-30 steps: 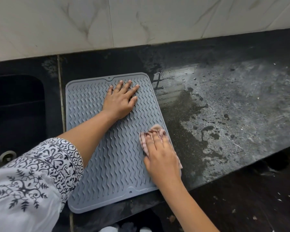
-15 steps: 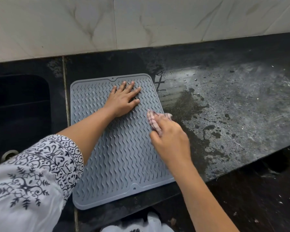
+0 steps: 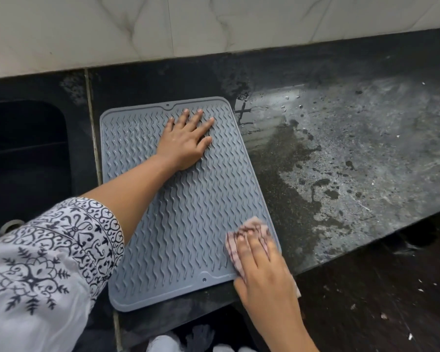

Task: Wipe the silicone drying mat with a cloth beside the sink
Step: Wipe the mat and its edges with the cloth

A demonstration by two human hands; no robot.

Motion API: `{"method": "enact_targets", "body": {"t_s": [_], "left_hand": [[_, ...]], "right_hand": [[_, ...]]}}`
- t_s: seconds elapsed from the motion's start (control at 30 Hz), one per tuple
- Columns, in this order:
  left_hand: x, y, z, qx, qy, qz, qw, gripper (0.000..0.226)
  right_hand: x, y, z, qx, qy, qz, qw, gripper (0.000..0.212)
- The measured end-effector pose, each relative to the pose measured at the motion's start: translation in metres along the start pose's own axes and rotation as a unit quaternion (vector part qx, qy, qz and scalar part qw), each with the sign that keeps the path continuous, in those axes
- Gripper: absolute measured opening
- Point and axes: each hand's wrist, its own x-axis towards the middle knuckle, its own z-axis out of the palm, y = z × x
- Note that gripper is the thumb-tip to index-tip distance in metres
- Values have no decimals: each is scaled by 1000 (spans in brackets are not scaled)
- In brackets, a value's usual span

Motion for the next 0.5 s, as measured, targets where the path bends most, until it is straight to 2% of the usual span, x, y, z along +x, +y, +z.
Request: {"method": "enact_targets", "body": {"t_s": [0.07, 0.17, 0.23, 0.3, 0.4, 0.5], "left_hand": [[0, 0, -1, -3, -1, -1, 1000, 54], [-2, 2, -2, -2, -3, 0, 1000, 54], [-2, 2, -3, -3, -4, -1, 1000, 54], [-2, 2, -2, -3, -2, -4, 1000, 54], [-2, 3, -2, -1, 1, -9, 1000, 54], [-1, 3, 1, 1, 4, -13, 1000, 54]], "right_hand": [[-18, -1, -15, 19, -3, -7, 1000, 61], [-17, 4, -62, 132, 36, 24, 990, 45], [3, 6, -89, 199, 105, 46, 973, 43], [40, 7, -93, 188, 182, 48, 964, 46], [80, -5, -64, 107, 160, 33, 981, 54], [65, -3, -36, 56, 162, 33, 985, 55]]}}
